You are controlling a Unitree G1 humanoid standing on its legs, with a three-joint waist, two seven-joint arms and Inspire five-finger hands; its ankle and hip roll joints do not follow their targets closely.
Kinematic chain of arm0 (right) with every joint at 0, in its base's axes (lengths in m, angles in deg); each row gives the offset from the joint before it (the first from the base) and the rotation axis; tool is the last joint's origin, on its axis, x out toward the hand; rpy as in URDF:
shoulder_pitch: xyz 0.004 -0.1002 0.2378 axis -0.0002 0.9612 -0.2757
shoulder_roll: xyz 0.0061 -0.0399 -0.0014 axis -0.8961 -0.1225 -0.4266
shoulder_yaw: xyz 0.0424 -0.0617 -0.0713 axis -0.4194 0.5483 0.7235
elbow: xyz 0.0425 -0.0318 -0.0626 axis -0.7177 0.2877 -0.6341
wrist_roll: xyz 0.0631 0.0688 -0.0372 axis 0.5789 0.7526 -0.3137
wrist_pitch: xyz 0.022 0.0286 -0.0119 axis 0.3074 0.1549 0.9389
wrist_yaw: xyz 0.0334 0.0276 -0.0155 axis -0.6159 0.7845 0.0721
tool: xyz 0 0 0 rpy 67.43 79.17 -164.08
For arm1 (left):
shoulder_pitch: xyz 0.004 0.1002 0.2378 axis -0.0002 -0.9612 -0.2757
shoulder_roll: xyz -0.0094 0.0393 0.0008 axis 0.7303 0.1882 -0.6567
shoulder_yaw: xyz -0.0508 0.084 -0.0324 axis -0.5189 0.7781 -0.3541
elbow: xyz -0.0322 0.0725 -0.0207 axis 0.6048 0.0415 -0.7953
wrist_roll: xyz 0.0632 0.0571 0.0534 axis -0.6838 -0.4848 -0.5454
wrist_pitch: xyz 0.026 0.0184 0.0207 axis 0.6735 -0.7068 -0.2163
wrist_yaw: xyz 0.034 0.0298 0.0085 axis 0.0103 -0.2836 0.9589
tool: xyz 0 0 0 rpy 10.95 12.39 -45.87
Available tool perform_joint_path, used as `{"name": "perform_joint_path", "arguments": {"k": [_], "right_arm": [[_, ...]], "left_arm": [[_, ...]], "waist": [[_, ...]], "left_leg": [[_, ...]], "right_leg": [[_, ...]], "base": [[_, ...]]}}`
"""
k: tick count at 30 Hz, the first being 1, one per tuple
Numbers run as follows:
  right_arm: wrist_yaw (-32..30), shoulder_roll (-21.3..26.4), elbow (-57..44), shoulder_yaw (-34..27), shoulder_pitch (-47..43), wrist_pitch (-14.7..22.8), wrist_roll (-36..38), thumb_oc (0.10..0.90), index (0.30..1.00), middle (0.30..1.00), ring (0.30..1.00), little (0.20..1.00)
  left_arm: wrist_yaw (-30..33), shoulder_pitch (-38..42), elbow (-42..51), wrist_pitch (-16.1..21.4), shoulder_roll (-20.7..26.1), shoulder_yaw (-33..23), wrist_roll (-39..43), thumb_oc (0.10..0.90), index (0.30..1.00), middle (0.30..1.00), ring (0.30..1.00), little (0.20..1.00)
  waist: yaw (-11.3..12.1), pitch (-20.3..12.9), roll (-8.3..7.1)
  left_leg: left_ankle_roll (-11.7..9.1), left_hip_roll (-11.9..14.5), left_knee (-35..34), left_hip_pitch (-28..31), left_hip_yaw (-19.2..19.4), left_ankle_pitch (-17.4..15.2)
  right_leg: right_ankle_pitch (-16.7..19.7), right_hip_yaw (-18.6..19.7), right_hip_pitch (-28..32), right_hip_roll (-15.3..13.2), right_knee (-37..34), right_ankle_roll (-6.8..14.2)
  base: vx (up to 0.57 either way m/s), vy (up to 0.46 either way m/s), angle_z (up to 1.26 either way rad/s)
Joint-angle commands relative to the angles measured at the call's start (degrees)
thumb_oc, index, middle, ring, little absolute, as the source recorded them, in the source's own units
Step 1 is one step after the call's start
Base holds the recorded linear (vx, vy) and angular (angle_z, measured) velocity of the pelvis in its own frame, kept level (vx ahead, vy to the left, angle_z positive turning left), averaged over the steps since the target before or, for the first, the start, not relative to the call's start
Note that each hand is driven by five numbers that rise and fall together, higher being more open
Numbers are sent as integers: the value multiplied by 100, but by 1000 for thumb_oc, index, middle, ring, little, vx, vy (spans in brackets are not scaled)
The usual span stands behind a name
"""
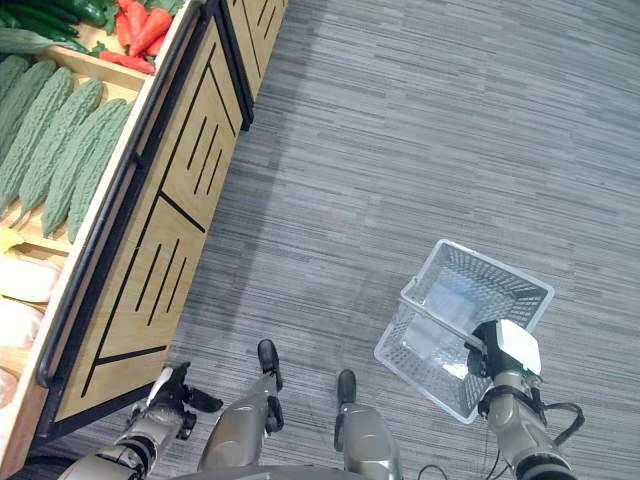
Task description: Get the vegetables into the basket
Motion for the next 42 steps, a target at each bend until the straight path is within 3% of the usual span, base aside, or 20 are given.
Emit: {"name": "perform_joint_path", "arguments": {"k": [1,6,9,14,16,20,23,33,36,38,39,40,41,42], "right_arm": [[-519,291,-163,-225,-176,56,10,400,300,300,300,300],[-517,188,135,-122,-372,45,99,400,300,300,300,300],[-518,169,244,-5,-555,85,85,400,300,300,300,300],[-533,255,67,81,-695,88,37,400,300,300,300,300],[-582,286,-52,123,-727,123,58,400,300,300,300,300],[-538,349,-213,89,-630,104,-2,400,300,300,300,300],[-470,318,-87,110,-564,109,39,400,300,300,300,300],[-423,698,-230,-82,-186,133,92,400,300,300,300,300],[-460,609,11,-172,-4,115,203,400,300,300,300,300],[-468,509,114,-227,131,73,240,400,300,300,300,300],[-490,434,227,-276,255,38,258,400,300,300,300,300],[-494,431,229,-281,256,41,257,400,300,300,300,300],[-537,350,353,-339,342,15,297,400,300,300,300,300],[-510,319,346,-323,365,5,291,400,300,300,300,300]], "left_arm": [[237,-299,-137,-29,152,-82,33,900,1000,1000,1000,1000],[195,-338,-185,-27,164,-89,27,900,1000,1000,1000,1000],[178,-368,-225,-5,131,-70,1,900,1000,1000,1000,1000],[215,-319,-235,5,106,-72,30,900,1000,1000,1000,1000],[250,-284,-251,4,90,-105,61,900,1000,1000,1000,1000],[238,-331,-281,-19,66,-144,52,900,1000,1000,1000,1000],[225,-395,-298,-25,16,-193,90,900,1000,1000,1000,1000],[318,-561,-333,-107,-234,-277,323,900,1000,1000,1000,1000],[360,-528,-304,-114,-338,-214,372,900,1000,1000,1000,1000],[359,-485,-283,-136,-393,-150,344,900,1000,1000,1000,1000],[354,-422,-274,-164,-428,-44,263,900,1000,1000,1000,1000],[355,-421,-271,-164,-427,-40,262,900,1000,1000,1000,1000],[374,-385,-285,-193,-441,61,129,900,1000,1000,1000,1000],[359,-424,-288,-209,-461,69,71,900,1000,1000,1000,1000]], "waist": [[205,-286,-289],[273,-317,-281],[264,-205,-146],[152,-72,-36],[52,23,-66],[-43,21,-132],[-17,-27,-177],[86,-287,13],[29,-300,54],[-70,-313,76],[-187,-328,112],[-192,-303,108],[-307,-332,199],[-305,-353,242]], "left_leg": [[-452,293,693,-351,11,-326],[-290,157,535,-177,-41,-452],[-180,66,517,90,-160,-619],[-247,81,524,279,-378,-704],[-300,27,531,405,-569,-783],[-394,8,578,556,-847,-883],[-444,-28,717,598,-1048,-959],[-774,367,641,619,-1592,-657],[-812,521,635,515,-1263,-501],[-835,652,652,406,-729,-394],[-954,873,655,427,-64,-344],[-916,879,664,388,-27,-258],[-1079,1108,555,439,621,-74],[-1098,1092,500,494,594,-117]], "right_leg": [[915,129,81,-401,-90,437],[1190,110,-64,-461,438,485],[1213,258,-423,-266,1142,388],[965,365,-1043,-83,669,271],[1104,626,-1298,-13,102,337],[1396,583,-1463,-115,-302,426],[1300,472,-1229,-125,-284,364],[719,-184,-800,103,-154,-11],[626,-547,-648,-29,-193,-59],[619,-804,-546,-136,-270,-62],[566,-1069,-372,-260,-355,17],[653,-1129,-388,-265,-376,-28],[593,-1400,-230,-385,-407,73],[556,-1467,-159,-403,-412,110]], "base": [[107,208,-1],[55,118,1],[67,127,-8],[82,-10,13],[176,-129,34],[186,-174,70],[151,-214,97],[117,-231,45],[15,-127,54],[2,-94,100],[-37,-70,127],[11,-25,139],[18,59,147],[121,116,125]]}}
